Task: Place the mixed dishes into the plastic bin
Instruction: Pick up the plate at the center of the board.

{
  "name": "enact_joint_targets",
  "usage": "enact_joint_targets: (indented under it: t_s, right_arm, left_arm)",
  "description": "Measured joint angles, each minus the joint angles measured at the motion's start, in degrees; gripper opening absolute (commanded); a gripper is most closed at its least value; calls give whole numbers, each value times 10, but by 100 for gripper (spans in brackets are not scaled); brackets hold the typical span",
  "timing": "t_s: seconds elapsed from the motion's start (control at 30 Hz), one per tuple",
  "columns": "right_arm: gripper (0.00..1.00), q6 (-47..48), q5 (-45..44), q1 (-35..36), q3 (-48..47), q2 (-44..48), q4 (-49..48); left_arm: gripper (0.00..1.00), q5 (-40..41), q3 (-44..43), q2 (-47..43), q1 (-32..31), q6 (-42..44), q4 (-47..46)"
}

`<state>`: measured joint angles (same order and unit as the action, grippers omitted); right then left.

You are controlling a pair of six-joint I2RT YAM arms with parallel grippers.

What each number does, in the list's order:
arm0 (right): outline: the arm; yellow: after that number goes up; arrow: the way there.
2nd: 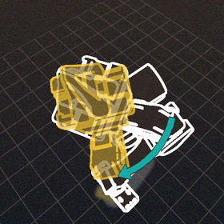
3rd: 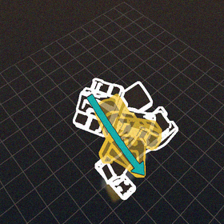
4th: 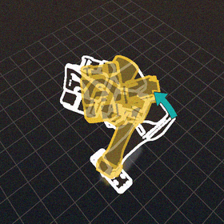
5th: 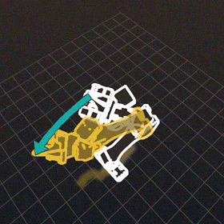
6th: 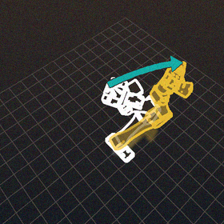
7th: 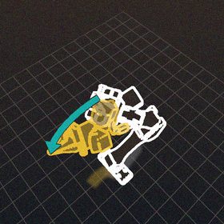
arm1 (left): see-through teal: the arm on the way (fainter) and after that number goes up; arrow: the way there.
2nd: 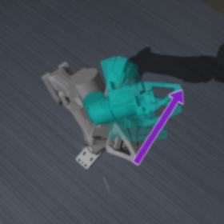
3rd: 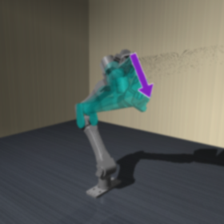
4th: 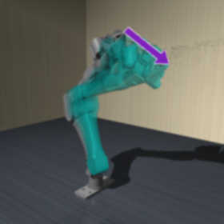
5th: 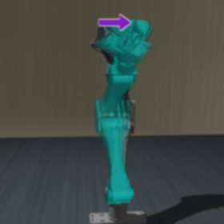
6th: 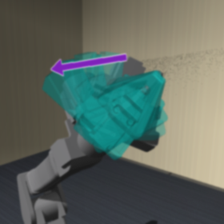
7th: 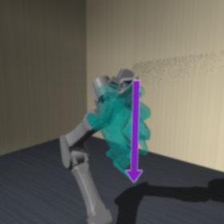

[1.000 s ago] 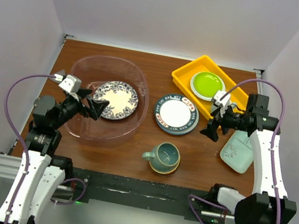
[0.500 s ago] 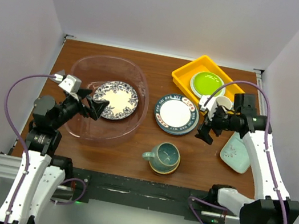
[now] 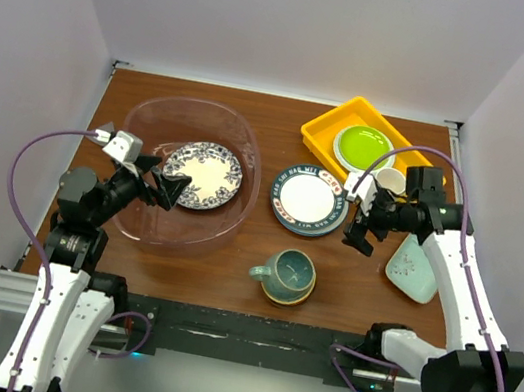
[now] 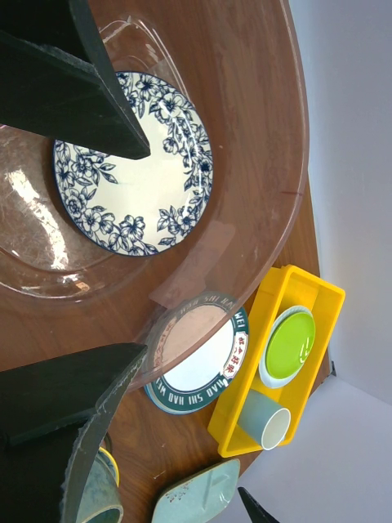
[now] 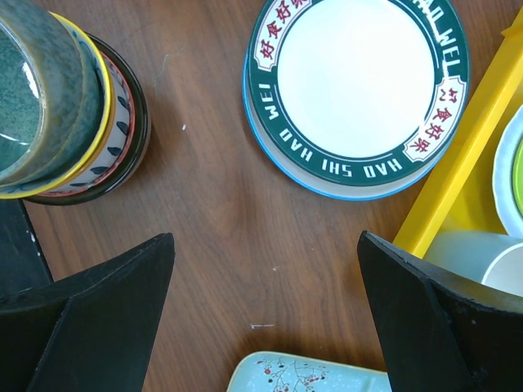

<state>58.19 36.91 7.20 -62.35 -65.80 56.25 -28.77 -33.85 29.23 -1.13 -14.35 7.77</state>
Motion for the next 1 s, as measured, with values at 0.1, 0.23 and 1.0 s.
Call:
enact_joint_targets:
  t_s: [0.1,0.23,1.0]
  right_arm:
    - [98,9,0,1,0,2,1]
    - [98,19,-1,4,0,3,2]
    - [98,44,-15,10,10,2,3]
  left_arm:
    - [100,0,0,0,0,0,0]
    - [100,0,0,0,0,0,0]
    - [100,0,0,0,0,0,0]
